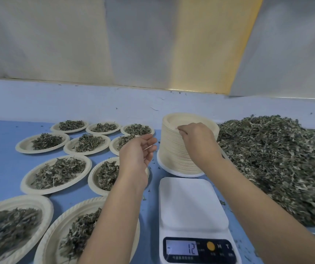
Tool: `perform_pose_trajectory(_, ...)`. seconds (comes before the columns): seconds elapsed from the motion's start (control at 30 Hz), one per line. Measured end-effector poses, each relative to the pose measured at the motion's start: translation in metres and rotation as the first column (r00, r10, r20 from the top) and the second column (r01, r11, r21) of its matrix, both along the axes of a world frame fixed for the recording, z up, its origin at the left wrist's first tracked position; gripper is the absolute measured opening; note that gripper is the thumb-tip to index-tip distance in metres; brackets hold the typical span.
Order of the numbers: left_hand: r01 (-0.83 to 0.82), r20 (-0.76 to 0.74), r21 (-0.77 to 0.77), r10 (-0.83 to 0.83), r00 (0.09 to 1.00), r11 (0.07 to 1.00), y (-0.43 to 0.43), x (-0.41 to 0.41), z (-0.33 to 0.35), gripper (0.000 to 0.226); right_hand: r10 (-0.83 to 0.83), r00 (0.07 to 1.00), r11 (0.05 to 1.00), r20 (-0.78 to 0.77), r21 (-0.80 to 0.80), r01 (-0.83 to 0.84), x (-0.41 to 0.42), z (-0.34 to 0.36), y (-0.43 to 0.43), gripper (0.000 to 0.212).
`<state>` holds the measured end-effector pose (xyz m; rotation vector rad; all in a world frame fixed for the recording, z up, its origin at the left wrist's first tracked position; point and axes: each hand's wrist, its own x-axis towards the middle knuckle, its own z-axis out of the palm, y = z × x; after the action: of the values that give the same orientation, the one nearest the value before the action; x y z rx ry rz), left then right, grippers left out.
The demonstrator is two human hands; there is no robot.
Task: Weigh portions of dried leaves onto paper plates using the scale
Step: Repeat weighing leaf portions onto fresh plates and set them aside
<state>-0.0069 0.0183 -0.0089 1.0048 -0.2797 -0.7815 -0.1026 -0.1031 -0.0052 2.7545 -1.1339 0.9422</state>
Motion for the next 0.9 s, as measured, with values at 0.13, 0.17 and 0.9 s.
perform_pose_trajectory(0.13,0.009,0.025,0.014,-0.009,1.000,1.000,-0.002,-0.002,-0.003,0.026,0.017,0.999,0.999,0.046,-0.049,-0.015,0.002,-0.005,-0.003,0.036)
perform_pose_trajectory(0.17,0.013,0.028,0.016,-0.013,1.000,1.000,-0.003,-0.002,-0.004,0.026,0.018,0.998,0.998,0.056,-0.057,-0.015,0.003,-0.006,-0.003,0.036)
perform_pose_trajectory(0.9,0.009,0.151,0.018,-0.012,0.988,1.000,-0.011,-0.007,-0.012,0.015,0.311,0.926,0.894,0.214,-0.397,-0.209,0.002,-0.009,0.024,0.027)
